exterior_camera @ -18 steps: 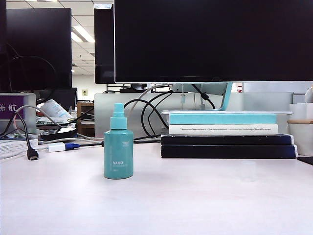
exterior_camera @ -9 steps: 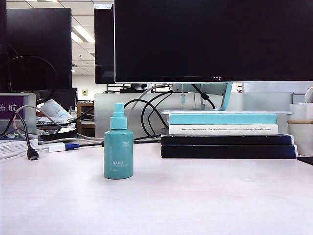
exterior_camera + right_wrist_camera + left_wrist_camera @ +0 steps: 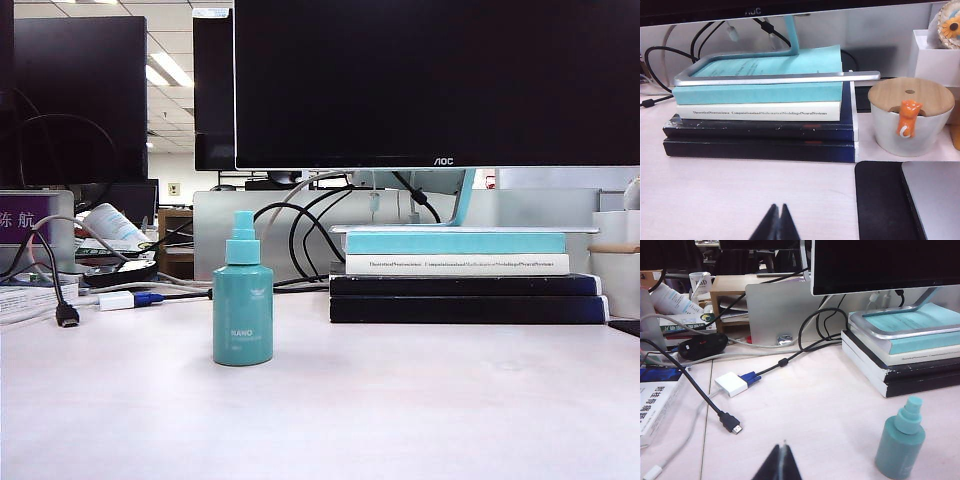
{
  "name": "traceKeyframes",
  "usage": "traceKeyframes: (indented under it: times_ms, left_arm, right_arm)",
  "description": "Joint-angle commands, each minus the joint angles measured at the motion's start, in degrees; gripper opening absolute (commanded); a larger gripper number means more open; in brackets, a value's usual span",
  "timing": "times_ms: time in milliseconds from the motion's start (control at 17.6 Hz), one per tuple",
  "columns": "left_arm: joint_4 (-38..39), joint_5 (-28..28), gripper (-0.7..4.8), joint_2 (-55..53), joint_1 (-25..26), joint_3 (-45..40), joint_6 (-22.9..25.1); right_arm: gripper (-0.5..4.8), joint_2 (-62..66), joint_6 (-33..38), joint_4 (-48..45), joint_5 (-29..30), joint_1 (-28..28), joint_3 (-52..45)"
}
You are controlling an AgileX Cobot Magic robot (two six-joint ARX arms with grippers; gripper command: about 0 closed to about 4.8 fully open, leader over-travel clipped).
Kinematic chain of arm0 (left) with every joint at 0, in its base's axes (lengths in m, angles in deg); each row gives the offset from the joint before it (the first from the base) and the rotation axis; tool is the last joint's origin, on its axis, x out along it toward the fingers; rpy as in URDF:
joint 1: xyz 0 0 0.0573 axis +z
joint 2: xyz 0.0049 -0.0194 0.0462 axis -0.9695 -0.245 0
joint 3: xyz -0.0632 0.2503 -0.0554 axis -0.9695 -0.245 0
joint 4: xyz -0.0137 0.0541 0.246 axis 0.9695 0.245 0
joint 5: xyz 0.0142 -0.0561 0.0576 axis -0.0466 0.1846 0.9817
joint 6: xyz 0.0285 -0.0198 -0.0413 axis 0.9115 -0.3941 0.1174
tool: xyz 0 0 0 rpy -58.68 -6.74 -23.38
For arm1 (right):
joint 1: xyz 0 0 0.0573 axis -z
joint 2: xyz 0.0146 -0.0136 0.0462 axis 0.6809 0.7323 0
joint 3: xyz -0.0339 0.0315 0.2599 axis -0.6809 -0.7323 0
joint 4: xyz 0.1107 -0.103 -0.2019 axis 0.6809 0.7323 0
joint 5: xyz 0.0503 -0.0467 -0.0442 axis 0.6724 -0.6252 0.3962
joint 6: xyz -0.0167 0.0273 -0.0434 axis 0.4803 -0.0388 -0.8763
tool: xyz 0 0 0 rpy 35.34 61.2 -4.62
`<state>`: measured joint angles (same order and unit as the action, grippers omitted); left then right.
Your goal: Pick up the sprayer with the left hand and remove the lid with the right hand then place it on the table.
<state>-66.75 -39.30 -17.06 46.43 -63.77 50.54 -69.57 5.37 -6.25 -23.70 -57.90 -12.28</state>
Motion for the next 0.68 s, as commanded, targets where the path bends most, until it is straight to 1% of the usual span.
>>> traceKeyframes:
  times_ms: [57,284,511,567,681]
  left_arm:
    - [-0.5,0.2,-0.05,0.0,0.0,0.0,0.0]
    - [-1.6,0.2,-0.05,0.0,0.0,-2.6,0.0]
    - [-4.0,0.1,-0.05,0.0,0.3,-3.5,0.0]
    - [-5.0,0.0,-0.05,0.0,0.9,-3.6,0.0]
    - [-8.7,-1.8,-0.05,0.0,4.7,-4.3,0.0]
  right_arm:
    - [0.13,0.0,0.0,-0.8,-0.2,0.0,0.0]
    - [0.13,0.0,0.0,0.7,0.0,0.0,-0.3]
    - [0.13,-0.8,0.0,-3.6,0.2,1.0,-0.3]
    - [0.13,-1.0,0.0,-3.5,0.5,1.9,-0.3]
    - [0.13,-1.5,0.0,-2.4,0.5,4.7,-0.3]
